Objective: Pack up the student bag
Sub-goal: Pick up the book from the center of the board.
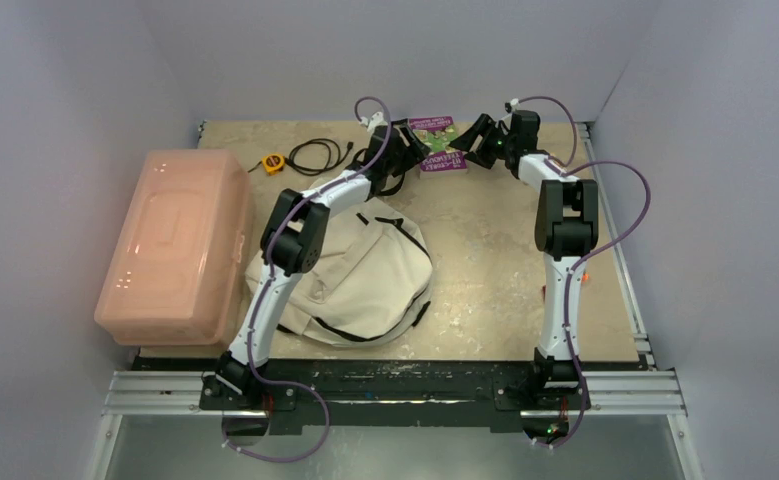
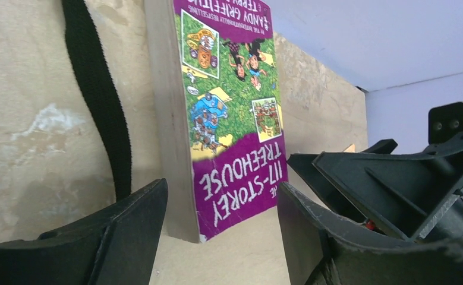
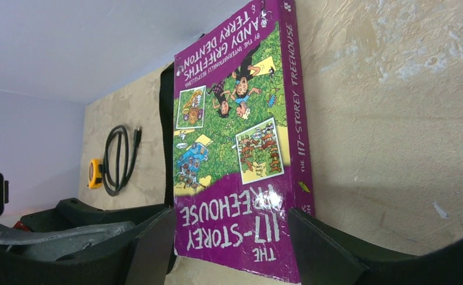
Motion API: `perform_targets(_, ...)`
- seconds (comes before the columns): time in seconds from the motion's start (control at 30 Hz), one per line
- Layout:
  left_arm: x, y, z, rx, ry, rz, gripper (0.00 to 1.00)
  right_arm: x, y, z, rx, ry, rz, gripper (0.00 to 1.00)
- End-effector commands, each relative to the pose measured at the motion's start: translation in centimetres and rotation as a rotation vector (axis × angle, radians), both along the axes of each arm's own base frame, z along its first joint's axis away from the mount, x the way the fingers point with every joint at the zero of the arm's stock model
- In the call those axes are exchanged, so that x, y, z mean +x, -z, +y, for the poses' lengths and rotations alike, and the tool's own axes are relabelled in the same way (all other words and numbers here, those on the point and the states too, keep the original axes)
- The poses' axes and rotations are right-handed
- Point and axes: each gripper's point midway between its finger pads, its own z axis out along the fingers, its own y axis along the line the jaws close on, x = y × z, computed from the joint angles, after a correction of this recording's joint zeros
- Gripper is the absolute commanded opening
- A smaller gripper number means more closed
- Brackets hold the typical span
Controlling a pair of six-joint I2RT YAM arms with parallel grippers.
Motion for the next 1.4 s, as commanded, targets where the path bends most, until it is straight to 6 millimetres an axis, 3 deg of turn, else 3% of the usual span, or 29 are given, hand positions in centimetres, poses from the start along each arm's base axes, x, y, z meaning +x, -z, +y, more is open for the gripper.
perform_targets(0.0,1.4,-3.2,1.2,-0.023,-0.04,-0.056,0.67,0.3,-0.7,-0.1,-0.001,-0.004,-0.027,0.73)
perform_targets(0.17,2.2,-1.4,0.1,-0.093,-0.049,0.0,0.68,0.6,-0.5,-0.1,0.001,0.001,-0.02,0.73)
perform_targets(0.4,2.5,-0.8,-1.8,-0.198,-0.014,0.051,0.65,0.4,-0.1,-0.3,-0.01,0.006,-0.013,0.73)
perform_targets(0.6,2.1,-0.3,-1.8,-0.22,-0.02,0.067,0.5,0.1,-1.1,-0.6,0.06,0.032,0.031,0.73)
perform_targets(0.7,2.2,-0.1,-1.4,-0.222,-0.04,0.076,0.42,0.6,-1.6,-3.2,0.072,0.089,0.031,0.73)
perform_targets(0.97,2.1,0.8,-1.4,-0.247,-0.054,0.11,0.44,1.7,-0.2,-4.0,0.003,0.08,0.03,0.74)
perform_targets(1.07,2.0,1.1,-1.5,-0.256,-0.053,0.125,0.45,1.7,0.3,-3.0,0.035,0.047,0.037,0.73)
perform_targets(1.2,1.9,1.4,-1.7,-0.27,-0.039,0.139,0.45,0.9,1.8,-1.5,0.053,0.02,0.077,0.58)
perform_targets(1.33,1.5,1.1,-2.5,-0.268,0.013,0.143,0.44,0.3,1.0,-0.5,0.083,-0.013,0.05,0.53)
perform_targets(1.37,1.3,1.0,-2.8,-0.27,0.03,0.144,0.43,-0.3,0.6,1.1,0.088,-0.044,0.046,0.52)
